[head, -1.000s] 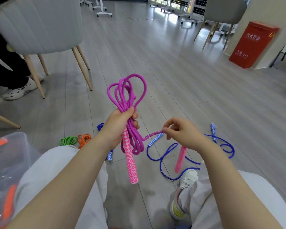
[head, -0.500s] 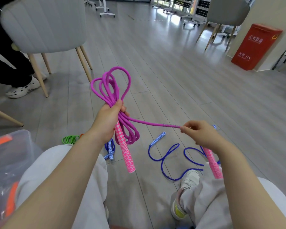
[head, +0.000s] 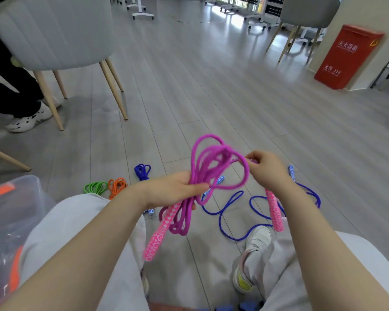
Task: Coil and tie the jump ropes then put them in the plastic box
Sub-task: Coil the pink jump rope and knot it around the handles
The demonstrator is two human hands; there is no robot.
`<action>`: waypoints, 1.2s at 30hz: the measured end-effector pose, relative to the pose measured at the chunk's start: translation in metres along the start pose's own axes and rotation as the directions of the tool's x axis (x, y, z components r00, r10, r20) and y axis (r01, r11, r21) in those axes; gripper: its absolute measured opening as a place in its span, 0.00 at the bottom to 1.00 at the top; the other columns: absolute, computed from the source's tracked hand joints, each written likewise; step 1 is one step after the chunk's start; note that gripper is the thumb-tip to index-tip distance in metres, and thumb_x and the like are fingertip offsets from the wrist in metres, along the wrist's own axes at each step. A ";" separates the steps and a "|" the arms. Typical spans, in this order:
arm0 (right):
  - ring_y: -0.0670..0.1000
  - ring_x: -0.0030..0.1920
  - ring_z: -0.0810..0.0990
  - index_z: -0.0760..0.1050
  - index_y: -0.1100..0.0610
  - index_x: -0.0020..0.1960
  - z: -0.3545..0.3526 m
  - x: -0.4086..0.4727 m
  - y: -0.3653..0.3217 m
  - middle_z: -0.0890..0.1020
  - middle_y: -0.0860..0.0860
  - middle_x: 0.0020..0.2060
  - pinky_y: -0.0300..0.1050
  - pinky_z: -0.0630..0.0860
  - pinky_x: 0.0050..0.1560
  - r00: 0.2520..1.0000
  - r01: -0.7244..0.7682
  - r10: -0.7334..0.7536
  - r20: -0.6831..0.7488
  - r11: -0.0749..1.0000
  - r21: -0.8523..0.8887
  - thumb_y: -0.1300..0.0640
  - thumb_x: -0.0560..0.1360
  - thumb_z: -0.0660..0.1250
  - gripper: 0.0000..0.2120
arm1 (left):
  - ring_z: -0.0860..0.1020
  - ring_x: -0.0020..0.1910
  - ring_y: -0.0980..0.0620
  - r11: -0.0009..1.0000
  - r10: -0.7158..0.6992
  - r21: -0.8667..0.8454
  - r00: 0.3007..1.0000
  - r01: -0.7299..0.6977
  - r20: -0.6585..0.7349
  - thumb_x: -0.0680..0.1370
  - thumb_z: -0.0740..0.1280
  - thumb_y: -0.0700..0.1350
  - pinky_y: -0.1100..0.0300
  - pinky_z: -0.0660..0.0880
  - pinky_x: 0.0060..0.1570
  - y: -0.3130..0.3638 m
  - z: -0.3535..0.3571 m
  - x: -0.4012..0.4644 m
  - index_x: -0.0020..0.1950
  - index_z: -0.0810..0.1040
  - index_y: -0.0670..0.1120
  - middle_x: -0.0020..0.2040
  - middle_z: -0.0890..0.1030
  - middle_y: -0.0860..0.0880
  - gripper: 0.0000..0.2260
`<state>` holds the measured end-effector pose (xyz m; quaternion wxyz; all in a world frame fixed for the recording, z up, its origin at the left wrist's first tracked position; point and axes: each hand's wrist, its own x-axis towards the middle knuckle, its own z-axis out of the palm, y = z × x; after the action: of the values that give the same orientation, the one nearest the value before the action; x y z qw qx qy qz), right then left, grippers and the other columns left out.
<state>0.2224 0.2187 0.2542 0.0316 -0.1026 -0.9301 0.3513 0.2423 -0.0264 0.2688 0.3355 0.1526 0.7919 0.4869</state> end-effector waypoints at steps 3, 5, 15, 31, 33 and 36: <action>0.49 0.32 0.70 0.79 0.53 0.41 0.005 -0.001 -0.014 0.74 0.47 0.30 0.44 0.69 0.38 0.999 0.019 -0.027 0.042 0.983 0.184 0.49 0.75 0.69 0.08 | 0.75 0.45 0.51 0.846 0.028 0.524 0.990 -0.096 0.137 0.82 0.60 0.50 0.57 0.74 0.48 -0.016 0.015 0.012 0.56 0.73 0.45 0.50 0.76 0.47 0.10; 0.48 0.30 0.68 0.81 0.53 0.41 0.007 -0.004 -0.026 0.71 0.46 0.27 0.46 0.69 0.36 0.997 0.032 -0.055 0.060 0.944 0.329 0.49 0.75 0.70 0.08 | 0.73 0.51 0.48 0.650 0.030 0.753 0.993 -0.104 0.111 0.82 0.60 0.52 0.55 0.71 0.53 -0.033 0.023 0.022 0.58 0.72 0.45 0.57 0.72 0.46 0.12; 0.47 0.26 0.61 0.79 0.62 0.48 -0.013 -0.027 -0.050 0.66 0.47 0.25 0.39 0.60 0.27 0.958 0.065 -0.252 0.139 0.659 0.749 0.57 0.79 0.65 0.08 | 0.73 0.46 0.49 0.708 0.419 0.706 0.799 0.009 -0.431 0.80 0.63 0.53 0.50 0.78 0.48 -0.038 0.012 0.042 0.57 0.72 0.43 0.54 0.65 0.49 0.14; 0.46 0.25 0.59 0.77 0.61 0.46 -0.020 -0.036 -0.050 0.63 0.49 0.26 0.38 0.59 0.26 0.914 -0.005 -0.342 0.219 0.530 0.848 0.57 0.78 0.62 0.08 | 0.75 0.46 0.46 0.862 0.306 0.506 0.756 0.038 -0.578 0.81 0.63 0.47 0.51 0.75 0.43 -0.026 0.006 0.033 0.60 0.67 0.41 0.52 0.70 0.46 0.13; 0.46 0.25 0.59 0.77 0.61 0.46 -0.021 -0.036 -0.048 0.63 0.48 0.25 0.37 0.59 0.25 0.919 -0.002 -0.335 0.207 0.521 0.854 0.59 0.80 0.60 0.09 | 0.73 0.41 0.47 0.875 0.299 0.483 0.734 0.045 -0.610 0.81 0.63 0.45 0.56 0.68 0.37 -0.026 0.003 0.033 0.58 0.65 0.42 0.47 0.72 0.47 0.12; 0.46 0.25 0.59 0.77 0.60 0.46 -0.022 -0.035 -0.045 0.63 0.48 0.26 0.37 0.59 0.25 0.925 -0.001 -0.322 0.201 0.527 0.850 0.60 0.81 0.59 0.10 | 0.72 0.34 0.55 0.905 0.297 0.425 0.738 -0.014 -0.606 0.80 0.64 0.44 0.64 0.63 0.30 -0.026 -0.001 0.032 0.57 0.60 0.45 0.44 0.74 0.49 0.12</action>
<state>0.2522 0.1925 0.3009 -0.0486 0.0738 -0.6448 0.7592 0.2203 -0.0214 0.2337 -0.0454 0.1025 0.9236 0.3666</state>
